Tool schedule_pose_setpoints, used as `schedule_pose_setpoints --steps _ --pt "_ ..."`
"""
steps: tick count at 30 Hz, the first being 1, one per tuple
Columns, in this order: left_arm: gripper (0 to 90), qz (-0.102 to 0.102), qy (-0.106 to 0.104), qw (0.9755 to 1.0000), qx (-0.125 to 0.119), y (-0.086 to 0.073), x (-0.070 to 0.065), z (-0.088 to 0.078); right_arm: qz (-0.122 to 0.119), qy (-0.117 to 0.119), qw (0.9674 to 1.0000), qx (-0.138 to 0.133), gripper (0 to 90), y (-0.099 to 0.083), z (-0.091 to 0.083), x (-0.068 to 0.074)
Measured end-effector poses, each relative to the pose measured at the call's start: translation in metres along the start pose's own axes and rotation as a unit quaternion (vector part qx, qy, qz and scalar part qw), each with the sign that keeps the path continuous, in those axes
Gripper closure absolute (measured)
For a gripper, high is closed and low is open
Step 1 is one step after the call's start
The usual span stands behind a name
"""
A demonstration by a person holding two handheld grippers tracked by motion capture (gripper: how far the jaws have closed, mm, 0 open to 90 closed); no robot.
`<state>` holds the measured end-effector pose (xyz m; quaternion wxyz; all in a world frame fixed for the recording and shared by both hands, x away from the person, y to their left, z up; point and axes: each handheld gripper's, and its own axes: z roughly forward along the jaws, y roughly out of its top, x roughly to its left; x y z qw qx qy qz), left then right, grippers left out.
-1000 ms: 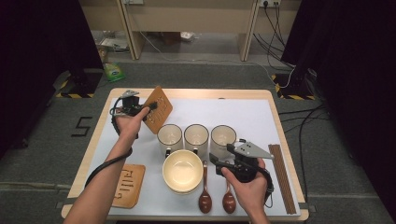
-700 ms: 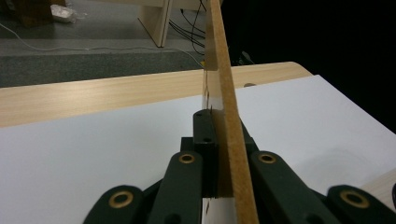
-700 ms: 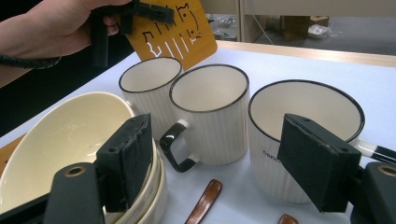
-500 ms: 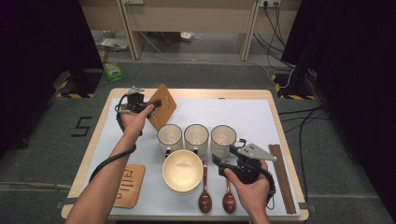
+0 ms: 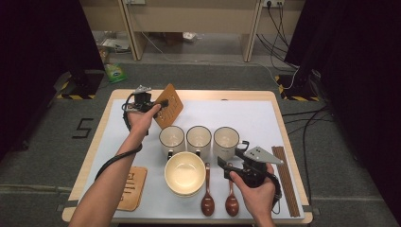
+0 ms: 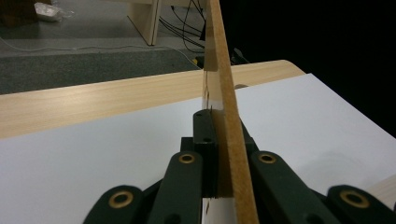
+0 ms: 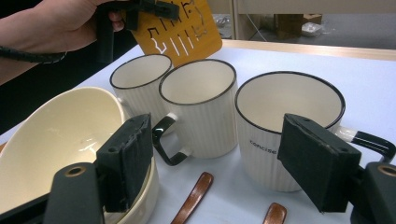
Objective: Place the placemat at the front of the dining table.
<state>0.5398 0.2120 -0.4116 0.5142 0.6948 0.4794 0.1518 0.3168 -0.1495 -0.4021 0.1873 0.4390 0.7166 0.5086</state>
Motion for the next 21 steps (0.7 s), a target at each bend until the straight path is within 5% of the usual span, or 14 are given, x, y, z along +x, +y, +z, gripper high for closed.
schedule_pose_setpoints --steps 21 --pt "86.2 0.009 -0.006 0.9998 0.015 0.006 -0.007 0.016 0.004 0.003 1.0000 0.000 26.3 -0.001 0.000 -0.002"
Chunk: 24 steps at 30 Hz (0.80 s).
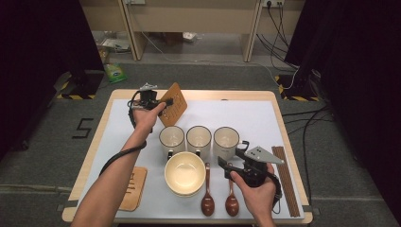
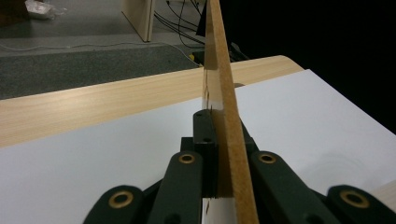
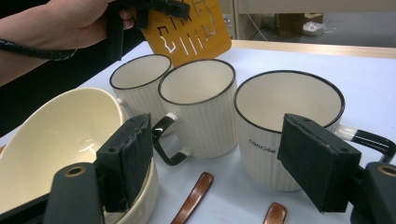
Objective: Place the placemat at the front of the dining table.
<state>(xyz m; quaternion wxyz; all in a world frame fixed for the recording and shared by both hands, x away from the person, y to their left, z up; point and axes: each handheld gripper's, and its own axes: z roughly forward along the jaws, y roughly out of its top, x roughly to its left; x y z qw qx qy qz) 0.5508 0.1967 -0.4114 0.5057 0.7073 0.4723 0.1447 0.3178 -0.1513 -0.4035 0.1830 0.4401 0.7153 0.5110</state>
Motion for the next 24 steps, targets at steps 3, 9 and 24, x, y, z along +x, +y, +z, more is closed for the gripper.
schedule_pose_setpoints --steps 3,9,24 --pt "86.2 0.000 -0.002 1.0000 0.001 0.001 -0.001 0.002 0.001 0.001 1.0000 0.000 26.3 0.000 0.001 0.000" --pt "86.2 -0.001 -0.005 1.0000 0.008 0.002 -0.002 0.008 0.001 0.001 1.0000 0.000 26.3 0.000 0.000 0.000" --pt "86.2 -0.013 -0.005 0.9996 0.025 -0.005 0.001 0.020 0.002 0.001 1.0000 0.000 26.6 -0.001 0.000 -0.001"
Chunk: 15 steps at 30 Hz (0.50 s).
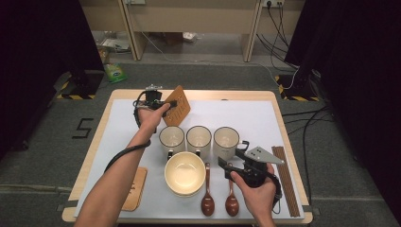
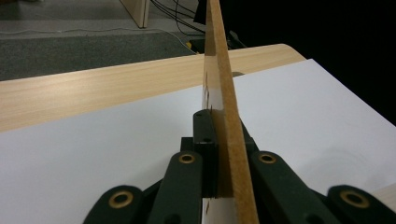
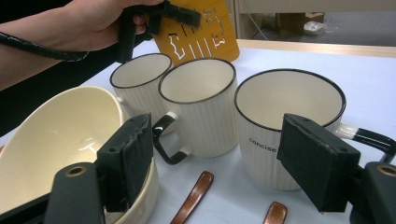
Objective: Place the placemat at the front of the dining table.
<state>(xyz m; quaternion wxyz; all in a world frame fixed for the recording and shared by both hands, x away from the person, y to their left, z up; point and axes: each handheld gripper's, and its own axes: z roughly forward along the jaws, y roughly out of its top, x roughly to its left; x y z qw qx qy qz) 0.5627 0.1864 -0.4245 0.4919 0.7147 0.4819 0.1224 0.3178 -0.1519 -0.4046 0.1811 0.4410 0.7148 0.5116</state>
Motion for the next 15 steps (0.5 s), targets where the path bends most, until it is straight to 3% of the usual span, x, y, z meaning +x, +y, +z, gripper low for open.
schedule_pose_setpoints --steps 15 --pt "85.8 -0.018 -0.007 0.9997 0.015 -0.003 0.002 0.011 0.000 0.000 1.0000 0.000 26.6 -0.001 0.000 -0.001"
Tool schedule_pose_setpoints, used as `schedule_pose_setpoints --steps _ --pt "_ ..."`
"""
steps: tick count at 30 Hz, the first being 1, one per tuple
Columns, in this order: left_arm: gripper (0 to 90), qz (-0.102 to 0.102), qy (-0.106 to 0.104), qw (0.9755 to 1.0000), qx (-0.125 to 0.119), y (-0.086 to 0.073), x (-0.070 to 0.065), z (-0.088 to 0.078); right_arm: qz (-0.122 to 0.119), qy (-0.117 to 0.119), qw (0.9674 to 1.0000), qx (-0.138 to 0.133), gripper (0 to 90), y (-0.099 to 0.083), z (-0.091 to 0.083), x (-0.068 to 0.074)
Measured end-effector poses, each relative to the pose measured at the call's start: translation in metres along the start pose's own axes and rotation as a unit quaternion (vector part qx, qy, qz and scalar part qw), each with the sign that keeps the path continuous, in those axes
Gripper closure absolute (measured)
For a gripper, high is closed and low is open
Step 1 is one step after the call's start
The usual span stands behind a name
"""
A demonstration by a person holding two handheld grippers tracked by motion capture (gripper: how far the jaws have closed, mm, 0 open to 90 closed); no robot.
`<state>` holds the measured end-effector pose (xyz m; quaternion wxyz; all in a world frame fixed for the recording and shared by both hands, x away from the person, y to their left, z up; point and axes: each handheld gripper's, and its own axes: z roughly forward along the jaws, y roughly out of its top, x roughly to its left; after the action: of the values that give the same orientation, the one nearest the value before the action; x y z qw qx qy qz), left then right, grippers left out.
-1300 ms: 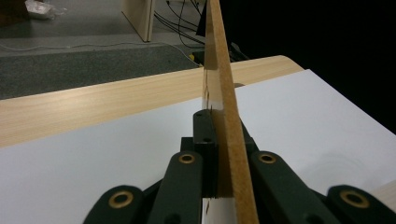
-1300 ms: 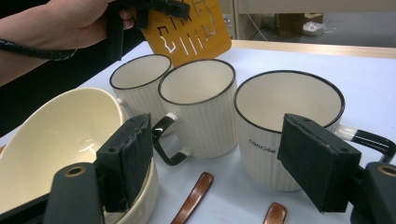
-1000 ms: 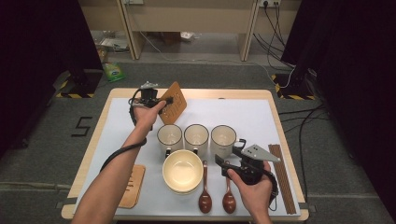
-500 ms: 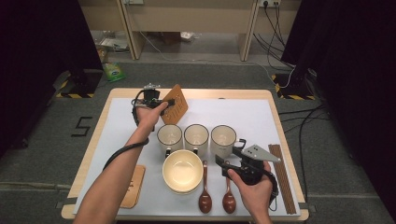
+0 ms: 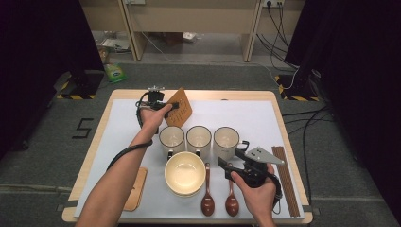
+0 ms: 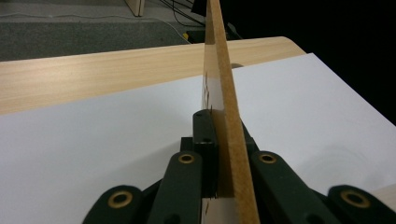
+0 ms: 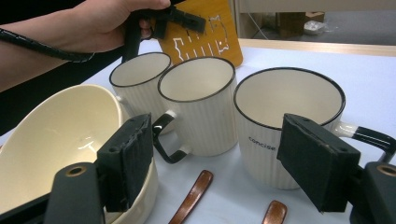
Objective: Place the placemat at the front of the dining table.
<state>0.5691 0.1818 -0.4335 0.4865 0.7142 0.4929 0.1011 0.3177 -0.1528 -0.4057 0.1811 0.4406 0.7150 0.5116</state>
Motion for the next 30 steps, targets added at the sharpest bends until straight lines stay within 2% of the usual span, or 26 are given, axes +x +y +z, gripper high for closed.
schedule_pose_setpoints --steps 7,12,16,20,27,30 --pt "84.8 -0.004 0.007 0.9999 0.007 0.002 0.004 0.001 0.000 0.000 1.0000 0.000 26.6 0.000 -0.001 -0.001" --pt "81.6 -0.002 0.026 0.9996 0.014 0.003 0.007 0.000 -0.001 0.001 1.0000 0.000 26.6 -0.001 0.000 -0.001" --pt "75.5 -0.007 0.040 0.9989 0.023 0.000 0.013 0.000 0.001 0.000 1.0000 0.002 26.5 -0.001 0.000 -0.001" --pt "70.6 -0.018 0.048 0.9985 0.021 -0.003 0.018 0.000 0.000 0.000 1.0000 0.003 26.6 -0.002 0.001 -0.001" --pt "63.4 -0.016 0.067 0.9972 0.029 -0.007 0.025 -0.001 0.000 0.000 1.0000 0.005 26.6 -0.003 0.002 -0.001" --pt "60.8 -0.029 0.069 0.9968 0.030 -0.011 0.031 -0.001 0.000 0.000 1.0000 0.005 26.5 -0.003 0.002 -0.001"
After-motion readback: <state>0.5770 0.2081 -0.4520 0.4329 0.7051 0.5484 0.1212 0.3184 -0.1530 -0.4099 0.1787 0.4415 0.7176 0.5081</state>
